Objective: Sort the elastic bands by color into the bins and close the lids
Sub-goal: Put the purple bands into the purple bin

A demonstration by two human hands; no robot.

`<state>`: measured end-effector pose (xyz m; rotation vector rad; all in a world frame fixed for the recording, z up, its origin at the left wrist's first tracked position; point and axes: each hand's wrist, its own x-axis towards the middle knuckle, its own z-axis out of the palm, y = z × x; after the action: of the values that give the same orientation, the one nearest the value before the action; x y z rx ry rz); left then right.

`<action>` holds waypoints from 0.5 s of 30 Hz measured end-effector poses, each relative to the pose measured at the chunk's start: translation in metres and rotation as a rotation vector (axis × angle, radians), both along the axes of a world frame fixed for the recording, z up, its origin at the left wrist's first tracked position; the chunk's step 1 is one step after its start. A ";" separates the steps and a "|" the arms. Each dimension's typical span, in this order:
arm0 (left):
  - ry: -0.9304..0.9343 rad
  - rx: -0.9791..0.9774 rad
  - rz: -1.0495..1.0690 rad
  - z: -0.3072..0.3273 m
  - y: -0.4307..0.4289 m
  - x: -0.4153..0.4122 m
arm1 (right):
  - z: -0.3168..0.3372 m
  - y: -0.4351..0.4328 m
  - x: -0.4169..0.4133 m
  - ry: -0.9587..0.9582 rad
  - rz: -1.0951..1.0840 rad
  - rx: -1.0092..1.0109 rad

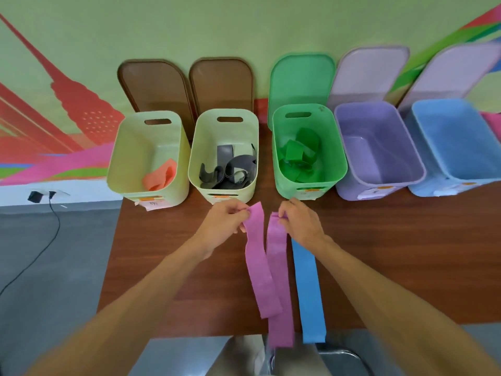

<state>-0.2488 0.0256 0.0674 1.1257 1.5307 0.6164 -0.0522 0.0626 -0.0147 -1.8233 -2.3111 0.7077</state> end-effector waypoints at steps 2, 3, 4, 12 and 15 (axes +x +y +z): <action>-0.034 0.006 0.012 0.007 0.003 0.002 | 0.005 0.001 0.008 -0.027 0.001 0.015; -0.039 0.005 0.015 0.009 0.004 0.003 | 0.006 0.002 0.011 -0.043 0.006 0.029; -0.038 0.002 0.012 0.011 0.004 0.004 | 0.008 0.001 0.012 -0.053 0.011 0.040; -0.015 -0.012 0.004 0.010 -0.001 -0.004 | 0.016 -0.005 0.002 -0.133 0.081 0.000; -0.016 -0.009 0.005 0.013 0.000 -0.004 | 0.029 -0.003 0.009 -0.063 0.042 -0.080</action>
<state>-0.2532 0.0258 0.0801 1.1077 1.5220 0.6196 -0.0435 0.0591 0.0144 -1.8610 -2.4009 0.7699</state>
